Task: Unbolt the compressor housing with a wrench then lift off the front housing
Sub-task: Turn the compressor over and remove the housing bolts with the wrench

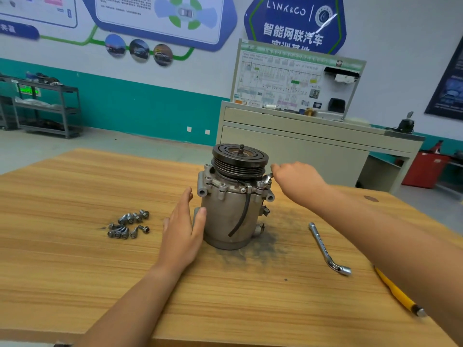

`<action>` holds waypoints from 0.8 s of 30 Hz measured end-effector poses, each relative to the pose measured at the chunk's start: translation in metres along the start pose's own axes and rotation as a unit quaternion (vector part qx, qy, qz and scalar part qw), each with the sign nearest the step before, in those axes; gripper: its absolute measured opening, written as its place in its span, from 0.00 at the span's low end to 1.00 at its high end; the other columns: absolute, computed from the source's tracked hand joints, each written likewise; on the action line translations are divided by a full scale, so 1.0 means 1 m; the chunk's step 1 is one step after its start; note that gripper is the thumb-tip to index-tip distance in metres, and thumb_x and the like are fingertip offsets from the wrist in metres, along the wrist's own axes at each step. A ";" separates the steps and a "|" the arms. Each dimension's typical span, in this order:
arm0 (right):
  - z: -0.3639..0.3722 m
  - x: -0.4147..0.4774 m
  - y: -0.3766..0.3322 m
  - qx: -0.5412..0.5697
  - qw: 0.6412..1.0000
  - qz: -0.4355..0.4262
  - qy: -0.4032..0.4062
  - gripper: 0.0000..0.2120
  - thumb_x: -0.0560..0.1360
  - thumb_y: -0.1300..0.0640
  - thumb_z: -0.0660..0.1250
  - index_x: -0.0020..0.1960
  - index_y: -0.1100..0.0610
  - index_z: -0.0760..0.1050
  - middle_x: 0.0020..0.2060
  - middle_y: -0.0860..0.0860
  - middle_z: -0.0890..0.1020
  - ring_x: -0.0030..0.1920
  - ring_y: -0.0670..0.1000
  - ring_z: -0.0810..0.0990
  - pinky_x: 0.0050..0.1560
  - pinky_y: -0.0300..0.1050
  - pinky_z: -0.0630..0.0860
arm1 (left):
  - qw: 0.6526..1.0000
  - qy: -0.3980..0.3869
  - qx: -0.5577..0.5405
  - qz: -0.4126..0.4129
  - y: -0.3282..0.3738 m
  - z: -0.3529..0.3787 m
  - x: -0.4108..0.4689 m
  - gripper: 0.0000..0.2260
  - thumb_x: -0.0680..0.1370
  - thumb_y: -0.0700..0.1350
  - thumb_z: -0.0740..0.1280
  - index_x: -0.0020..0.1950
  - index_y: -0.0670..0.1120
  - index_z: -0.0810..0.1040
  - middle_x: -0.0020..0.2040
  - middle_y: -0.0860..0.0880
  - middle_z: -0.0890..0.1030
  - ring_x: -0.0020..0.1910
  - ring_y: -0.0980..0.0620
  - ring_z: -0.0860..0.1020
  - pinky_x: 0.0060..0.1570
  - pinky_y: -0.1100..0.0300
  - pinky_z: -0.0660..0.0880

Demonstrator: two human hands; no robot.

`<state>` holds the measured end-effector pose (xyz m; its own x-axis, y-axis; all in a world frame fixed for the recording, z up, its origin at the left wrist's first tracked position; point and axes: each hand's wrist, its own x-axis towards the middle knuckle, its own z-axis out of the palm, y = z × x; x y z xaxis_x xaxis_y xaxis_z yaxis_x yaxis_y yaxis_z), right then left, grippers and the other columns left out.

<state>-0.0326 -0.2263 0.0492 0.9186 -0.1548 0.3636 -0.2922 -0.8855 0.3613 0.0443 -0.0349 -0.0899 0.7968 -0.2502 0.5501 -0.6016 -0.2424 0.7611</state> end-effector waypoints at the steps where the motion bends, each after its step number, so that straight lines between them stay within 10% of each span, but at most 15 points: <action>1: 0.001 0.000 -0.002 0.036 0.999 0.021 0.004 0.12 0.77 0.68 0.54 0.60 0.61 0.67 0.49 0.55 0.79 0.49 0.57 0.78 0.40 0.44 0.67 | 1.000 -0.012 0.001 -0.003 -0.001 0.000 0.000 0.24 0.81 0.51 0.55 0.76 0.49 0.55 0.72 0.51 0.66 0.71 0.52 0.64 0.68 0.42 0.60; 7: -0.024 -0.034 0.004 0.487 0.841 0.183 0.148 0.11 0.81 0.56 0.54 0.61 0.55 0.70 0.35 0.50 0.77 0.36 0.48 0.78 0.39 0.46 0.76 | 0.998 -0.058 0.035 -0.010 -0.004 0.003 0.004 0.24 0.80 0.56 0.52 0.74 0.49 0.60 0.70 0.50 0.70 0.70 0.50 0.66 0.67 0.41 0.61; 13: -0.029 -0.073 0.003 0.144 0.987 0.070 -0.007 0.11 0.80 0.54 0.55 0.59 0.53 0.72 0.32 0.46 0.72 0.34 0.49 0.73 0.30 0.43 0.68 | 0.997 -0.040 0.067 -0.022 -0.002 0.003 0.002 0.22 0.80 0.53 0.54 0.73 0.48 0.63 0.69 0.49 0.71 0.70 0.49 0.66 0.68 0.39 0.58; 24: -0.050 -0.058 -0.026 -0.129 0.988 -0.052 -0.060 0.08 0.75 0.68 0.56 0.51 0.58 0.68 0.27 0.49 0.60 0.31 0.53 0.64 0.26 0.44 0.62 | 0.992 -0.057 0.104 -0.037 -0.003 0.001 -0.002 0.22 0.80 0.55 0.54 0.72 0.48 0.64 0.68 0.51 0.70 0.69 0.52 0.65 0.69 0.39 0.54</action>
<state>-0.0913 -0.1723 0.0616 0.9679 -0.1332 0.2133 -0.2378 -0.7606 0.6041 0.0441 -0.0348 -0.0937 0.8343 -0.3258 0.4446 -0.5504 -0.4485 0.7042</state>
